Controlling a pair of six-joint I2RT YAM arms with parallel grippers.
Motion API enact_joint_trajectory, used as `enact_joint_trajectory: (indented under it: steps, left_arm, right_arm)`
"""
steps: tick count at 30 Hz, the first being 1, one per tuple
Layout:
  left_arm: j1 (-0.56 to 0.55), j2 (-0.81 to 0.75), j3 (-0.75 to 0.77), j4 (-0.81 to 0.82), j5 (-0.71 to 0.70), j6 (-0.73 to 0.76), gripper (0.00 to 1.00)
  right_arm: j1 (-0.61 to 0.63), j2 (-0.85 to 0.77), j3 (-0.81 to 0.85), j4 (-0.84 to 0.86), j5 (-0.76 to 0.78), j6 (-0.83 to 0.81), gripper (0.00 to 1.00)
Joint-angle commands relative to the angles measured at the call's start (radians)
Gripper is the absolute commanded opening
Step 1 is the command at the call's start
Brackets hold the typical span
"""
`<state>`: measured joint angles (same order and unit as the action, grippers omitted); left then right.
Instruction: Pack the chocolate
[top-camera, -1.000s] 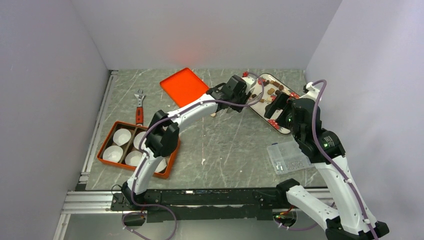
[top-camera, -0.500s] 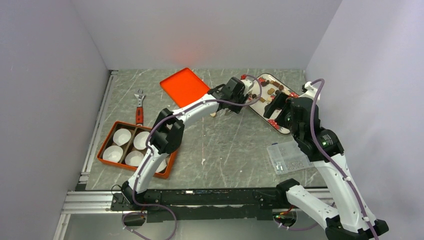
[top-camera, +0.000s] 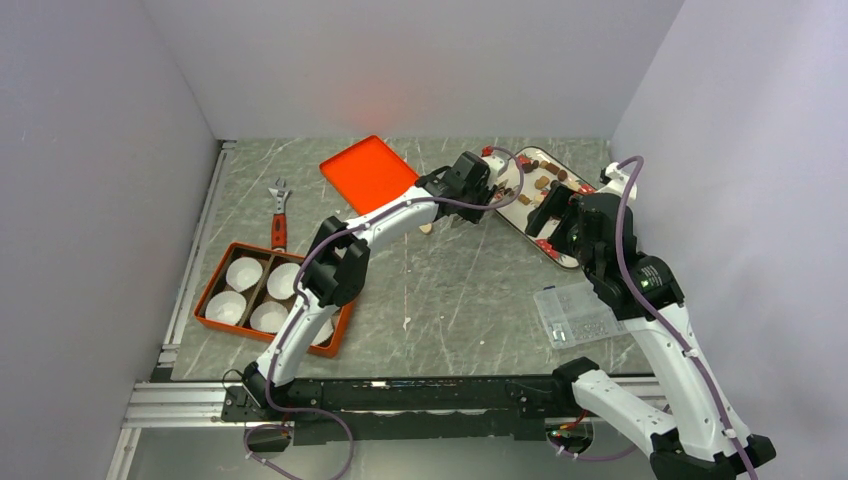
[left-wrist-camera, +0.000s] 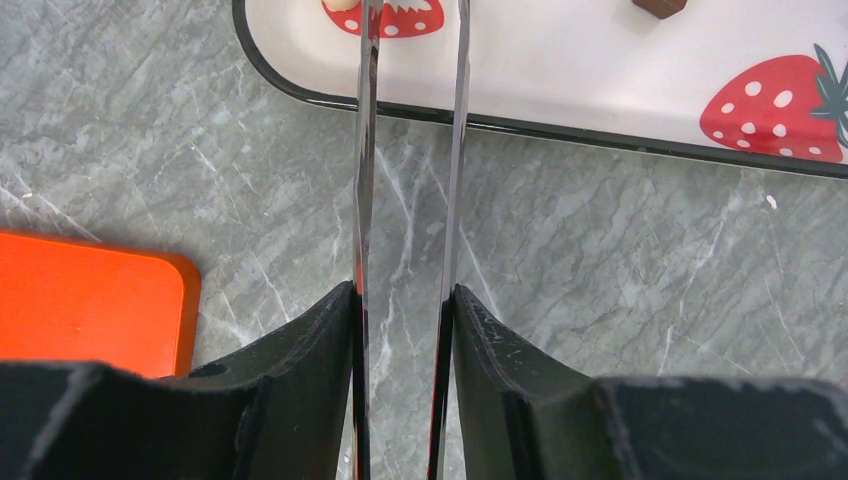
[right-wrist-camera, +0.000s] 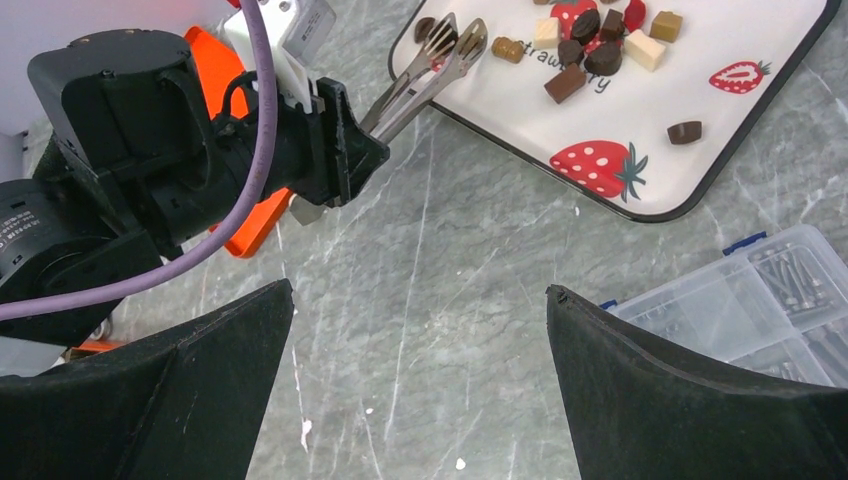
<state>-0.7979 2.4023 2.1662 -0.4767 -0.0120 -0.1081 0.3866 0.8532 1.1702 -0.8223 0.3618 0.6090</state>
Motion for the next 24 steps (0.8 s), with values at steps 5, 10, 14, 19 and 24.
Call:
enact_joint_trajectory:
  steps: [5,10,14,19,24]
  left_arm:
    - [0.002,0.018,0.066,0.011,0.024,0.008,0.41]
    - [0.002,-0.016,0.053,0.011,0.029,0.009,0.38]
    - [0.002,-0.06,0.02,0.021,0.035,0.004,0.37]
    - [0.001,-0.122,-0.038,0.047,0.047,-0.013,0.35]
    - [0.001,-0.173,-0.096,0.071,0.052,-0.029,0.35]
  right_arm:
    - [0.0,-0.003,0.0,0.023,0.011,-0.014,1.0]
    - [-0.001,-0.006,0.002,0.019,0.013,-0.016,1.0]
    - [-0.001,-0.013,0.003,0.015,0.021,-0.015,1.0]
    - [-0.001,-0.023,-0.002,0.013,0.026,-0.013,1.0]
    - [-0.001,-0.031,-0.012,0.013,0.026,-0.007,1.0]
